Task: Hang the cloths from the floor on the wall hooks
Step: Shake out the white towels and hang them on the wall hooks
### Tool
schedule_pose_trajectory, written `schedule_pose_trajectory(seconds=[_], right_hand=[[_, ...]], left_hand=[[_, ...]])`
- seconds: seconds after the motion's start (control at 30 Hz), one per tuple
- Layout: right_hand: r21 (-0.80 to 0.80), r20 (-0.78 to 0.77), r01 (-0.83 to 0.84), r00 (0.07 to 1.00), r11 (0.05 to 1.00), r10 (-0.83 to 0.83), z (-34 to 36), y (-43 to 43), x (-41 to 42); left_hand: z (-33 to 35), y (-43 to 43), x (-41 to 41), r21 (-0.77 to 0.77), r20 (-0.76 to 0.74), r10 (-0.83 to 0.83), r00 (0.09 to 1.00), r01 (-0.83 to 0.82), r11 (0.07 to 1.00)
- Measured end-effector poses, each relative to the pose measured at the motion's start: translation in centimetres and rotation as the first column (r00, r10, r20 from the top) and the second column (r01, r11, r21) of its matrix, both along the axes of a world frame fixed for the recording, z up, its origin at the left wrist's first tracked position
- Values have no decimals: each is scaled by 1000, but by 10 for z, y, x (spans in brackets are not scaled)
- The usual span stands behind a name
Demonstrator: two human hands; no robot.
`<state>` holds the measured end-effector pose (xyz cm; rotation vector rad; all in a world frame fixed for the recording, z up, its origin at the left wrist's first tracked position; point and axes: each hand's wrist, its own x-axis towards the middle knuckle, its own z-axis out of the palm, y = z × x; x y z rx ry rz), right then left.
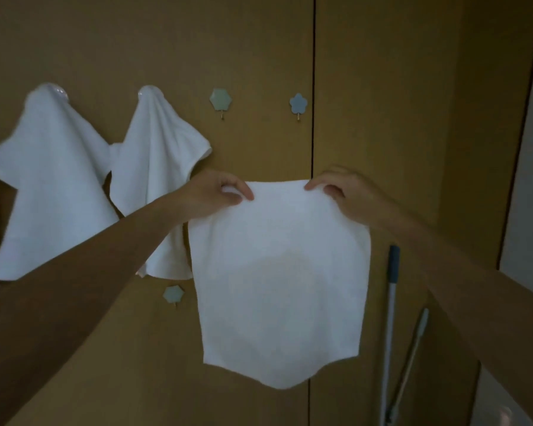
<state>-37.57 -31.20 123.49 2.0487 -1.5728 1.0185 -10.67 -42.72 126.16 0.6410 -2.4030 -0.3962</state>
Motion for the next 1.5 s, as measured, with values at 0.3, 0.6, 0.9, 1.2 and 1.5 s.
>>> schedule_pose_trajectory(seconds=[0.3,0.6,0.9,1.2,1.5], right_hand=[[-6,242,-199,951,980,194,29,-49,3],[-93,127,-201,969,975,211,58,-109,28],[-312,-54,-94,995,945,81,85,-157,44],[-471,-122,-76,992,879,21,122,-213,47],[-451,-95,-33,995,892,-11,128,-255,36]], left_hand=[[30,-10,-15,13,-180,161,970,-161,987],[53,-55,-3,-150,-197,134,971,-164,975],[73,-101,4,-367,-171,138,975,-193,910],[100,-133,-12,-572,-291,317,903,-430,698],[105,-151,-31,-680,-195,544,816,-512,524]])
